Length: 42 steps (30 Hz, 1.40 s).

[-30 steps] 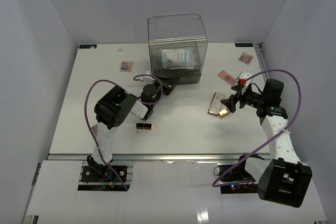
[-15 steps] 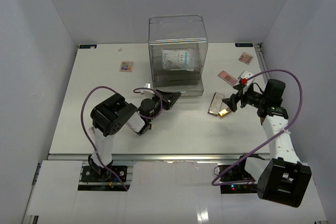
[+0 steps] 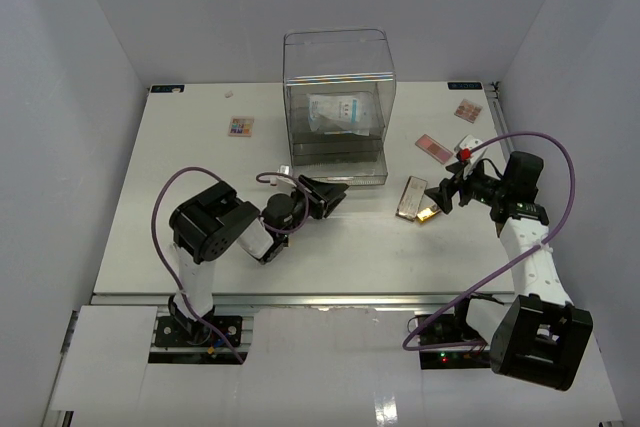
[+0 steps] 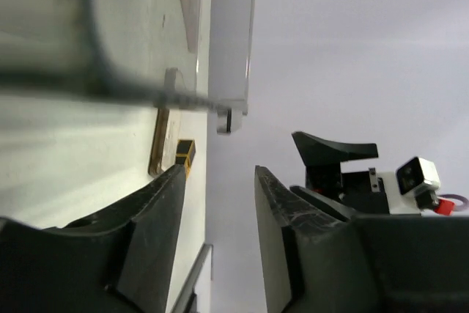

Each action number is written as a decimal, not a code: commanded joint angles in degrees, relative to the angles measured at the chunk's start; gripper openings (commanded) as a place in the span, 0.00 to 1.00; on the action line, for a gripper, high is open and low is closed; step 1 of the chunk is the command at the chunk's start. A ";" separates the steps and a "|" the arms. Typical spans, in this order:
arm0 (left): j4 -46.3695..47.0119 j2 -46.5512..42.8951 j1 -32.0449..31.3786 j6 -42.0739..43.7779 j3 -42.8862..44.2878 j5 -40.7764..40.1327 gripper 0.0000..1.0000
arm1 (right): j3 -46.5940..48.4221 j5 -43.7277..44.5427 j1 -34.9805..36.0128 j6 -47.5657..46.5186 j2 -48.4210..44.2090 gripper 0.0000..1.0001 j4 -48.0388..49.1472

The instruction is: Organize the makeup

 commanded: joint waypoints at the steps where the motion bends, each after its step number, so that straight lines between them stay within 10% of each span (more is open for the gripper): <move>1: 3.26 -5.04 -0.33 0.18 -2.79 3.35 0.59 | -0.22 -3.03 -0.73 -2.94 0.91 0.90 -0.46; 12: -7.04 -28.07 -0.21 12.19 -14.02 10.80 0.73 | 0.53 -3.26 -0.50 -6.19 1.51 0.90 -2.70; 17: -37.76 -51.46 0.39 31.44 -13.57 6.04 0.97 | 4.98 9.74 0.64 1.23 2.87 0.90 -2.50; 21: -59.52 -65.30 0.75 50.63 -6.05 -1.25 0.98 | 6.83 15.00 4.05 2.20 3.94 0.90 -7.31; 31: -90.95 -59.52 0.90 77.77 11.08 0.89 0.98 | 7.17 5.65 9.81 -62.98 6.63 0.90 -40.08; 42: -90.57 -62.03 0.98 80.81 10.42 1.86 0.98 | 10.69 12.38 10.26 -69.28 17.52 0.95 -38.43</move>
